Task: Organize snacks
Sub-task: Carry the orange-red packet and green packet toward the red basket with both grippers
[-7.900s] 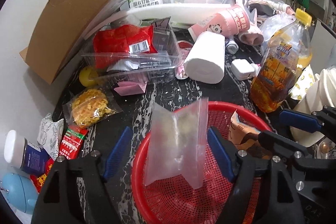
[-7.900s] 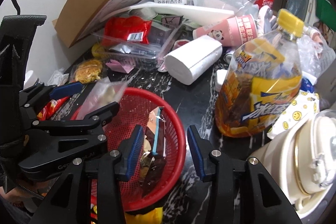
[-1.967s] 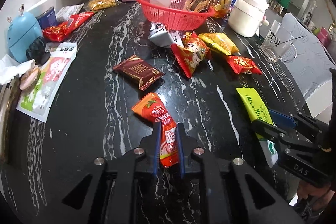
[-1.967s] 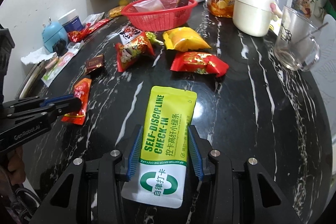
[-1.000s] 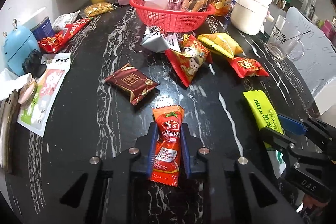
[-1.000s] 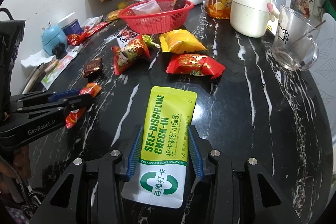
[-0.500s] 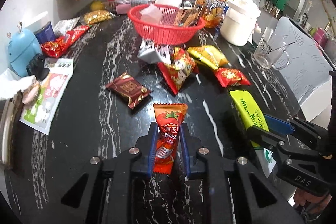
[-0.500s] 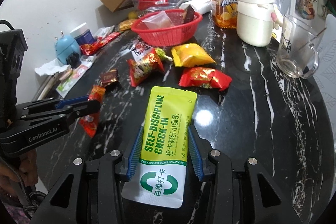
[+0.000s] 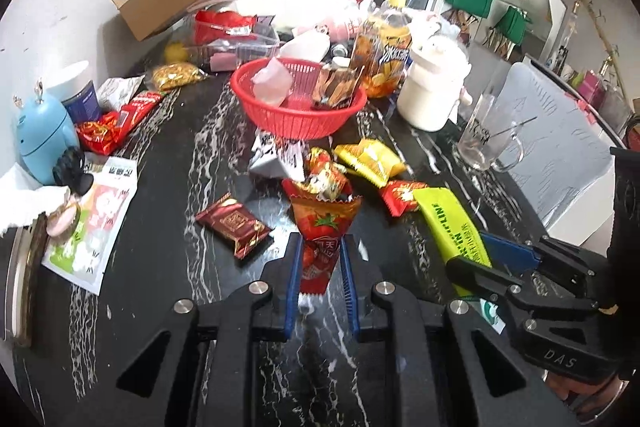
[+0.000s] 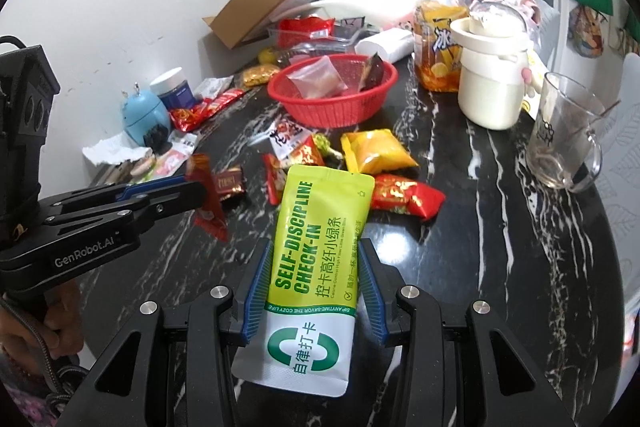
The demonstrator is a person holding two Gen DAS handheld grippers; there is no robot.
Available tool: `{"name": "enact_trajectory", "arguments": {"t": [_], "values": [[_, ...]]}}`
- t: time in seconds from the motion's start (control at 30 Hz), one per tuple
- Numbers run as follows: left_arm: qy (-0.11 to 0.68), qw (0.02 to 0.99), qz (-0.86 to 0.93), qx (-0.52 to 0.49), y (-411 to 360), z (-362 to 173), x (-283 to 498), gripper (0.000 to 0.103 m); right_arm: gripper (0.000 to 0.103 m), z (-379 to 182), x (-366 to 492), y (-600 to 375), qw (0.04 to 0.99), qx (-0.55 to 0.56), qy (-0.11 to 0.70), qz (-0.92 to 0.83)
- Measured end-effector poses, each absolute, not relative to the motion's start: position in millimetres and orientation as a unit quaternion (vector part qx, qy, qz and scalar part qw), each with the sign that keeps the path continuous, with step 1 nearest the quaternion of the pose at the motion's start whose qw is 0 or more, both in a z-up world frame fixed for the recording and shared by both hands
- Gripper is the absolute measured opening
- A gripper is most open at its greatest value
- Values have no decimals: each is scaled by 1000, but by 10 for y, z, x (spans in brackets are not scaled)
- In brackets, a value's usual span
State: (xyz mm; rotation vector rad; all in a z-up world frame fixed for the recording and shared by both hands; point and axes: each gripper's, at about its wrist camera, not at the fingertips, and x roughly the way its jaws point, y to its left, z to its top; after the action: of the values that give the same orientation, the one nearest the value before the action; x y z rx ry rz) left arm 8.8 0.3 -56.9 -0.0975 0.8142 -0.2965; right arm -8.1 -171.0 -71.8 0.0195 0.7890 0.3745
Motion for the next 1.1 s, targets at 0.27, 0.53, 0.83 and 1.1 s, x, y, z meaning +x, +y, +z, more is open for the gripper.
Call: {"name": "enact_trajectory", "arguments": {"t": [0.27, 0.53, 0.83, 1.1], "values": [[371, 915, -152, -43, -27, -411, 146, 18, 42, -608, -21, -1685, 911, 4, 369, 184], [421, 894, -150, -40, -42, -656, 304, 19, 42, -686, -5, -1701, 906, 9, 382, 183], [457, 875, -148, -62, 122, -924, 411, 19, 42, -818, -17, -1762, 899, 22, 400, 177], [463, 877, -118, -49, 200, -973, 530, 41, 42, -867, 21, -1719, 895, 24, 405, 187]]}}
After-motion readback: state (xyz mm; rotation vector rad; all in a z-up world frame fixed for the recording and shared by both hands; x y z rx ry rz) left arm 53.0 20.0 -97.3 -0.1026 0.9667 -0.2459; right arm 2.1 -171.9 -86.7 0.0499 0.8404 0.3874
